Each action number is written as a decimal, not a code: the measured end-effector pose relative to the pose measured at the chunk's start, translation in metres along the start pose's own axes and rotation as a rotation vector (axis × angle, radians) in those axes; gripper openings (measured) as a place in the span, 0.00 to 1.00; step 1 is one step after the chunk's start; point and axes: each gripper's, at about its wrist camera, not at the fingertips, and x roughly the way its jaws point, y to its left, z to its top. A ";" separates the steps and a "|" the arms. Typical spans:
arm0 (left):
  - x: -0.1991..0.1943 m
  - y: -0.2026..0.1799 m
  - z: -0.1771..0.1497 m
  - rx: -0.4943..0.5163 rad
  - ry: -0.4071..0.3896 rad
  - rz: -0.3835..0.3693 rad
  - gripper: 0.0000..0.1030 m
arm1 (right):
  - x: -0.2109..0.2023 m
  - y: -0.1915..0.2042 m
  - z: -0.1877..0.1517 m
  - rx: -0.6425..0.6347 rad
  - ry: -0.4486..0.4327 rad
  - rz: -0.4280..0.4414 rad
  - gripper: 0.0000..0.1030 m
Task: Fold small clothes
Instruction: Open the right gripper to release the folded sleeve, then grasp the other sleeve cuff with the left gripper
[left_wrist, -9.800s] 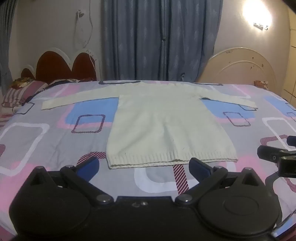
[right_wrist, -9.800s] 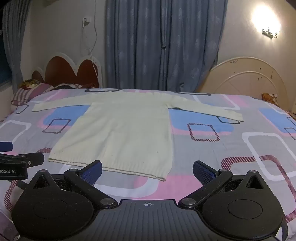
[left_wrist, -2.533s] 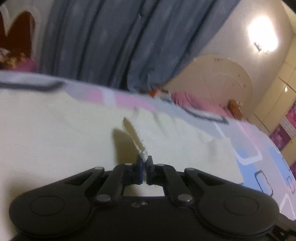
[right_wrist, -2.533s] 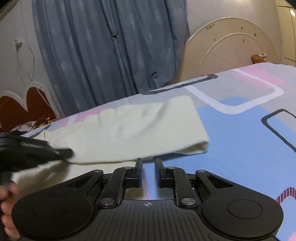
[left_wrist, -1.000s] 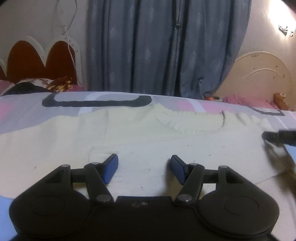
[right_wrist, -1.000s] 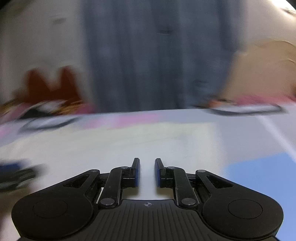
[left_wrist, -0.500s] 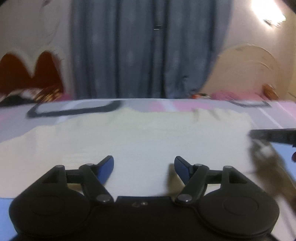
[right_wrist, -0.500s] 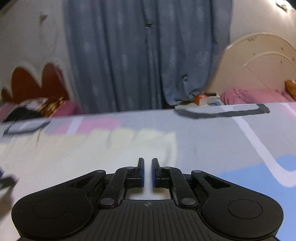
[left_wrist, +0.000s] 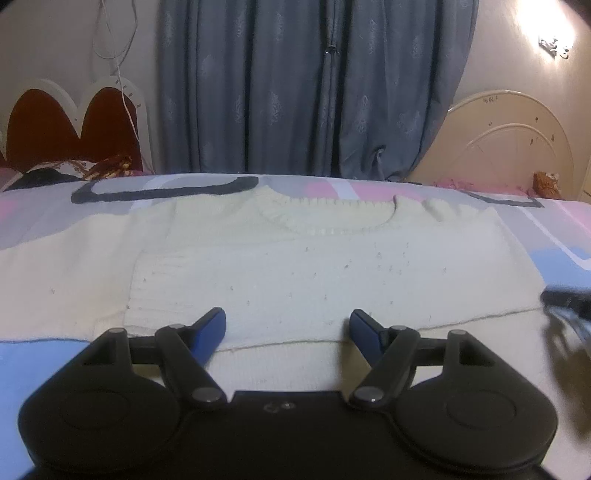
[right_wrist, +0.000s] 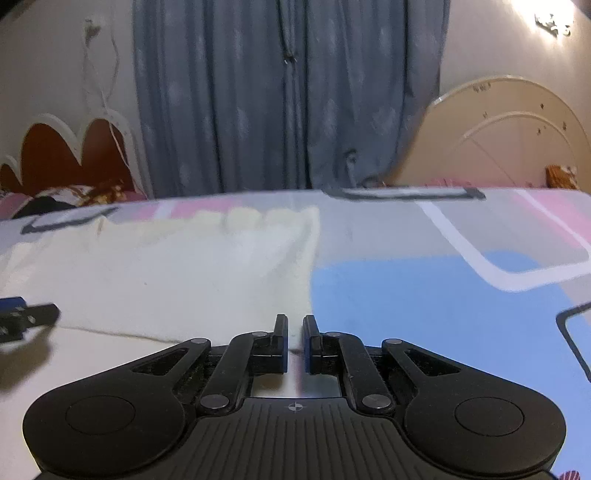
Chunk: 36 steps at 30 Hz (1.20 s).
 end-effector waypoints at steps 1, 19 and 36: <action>-0.002 0.002 0.000 0.003 0.003 0.000 0.71 | 0.008 -0.001 0.000 0.013 0.033 -0.009 0.06; -0.100 0.266 -0.056 -0.645 -0.107 0.194 0.62 | -0.023 0.039 -0.004 0.097 -0.003 0.046 0.07; -0.113 0.404 -0.070 -1.004 -0.240 0.257 0.45 | -0.008 0.084 0.017 0.084 -0.009 0.033 0.07</action>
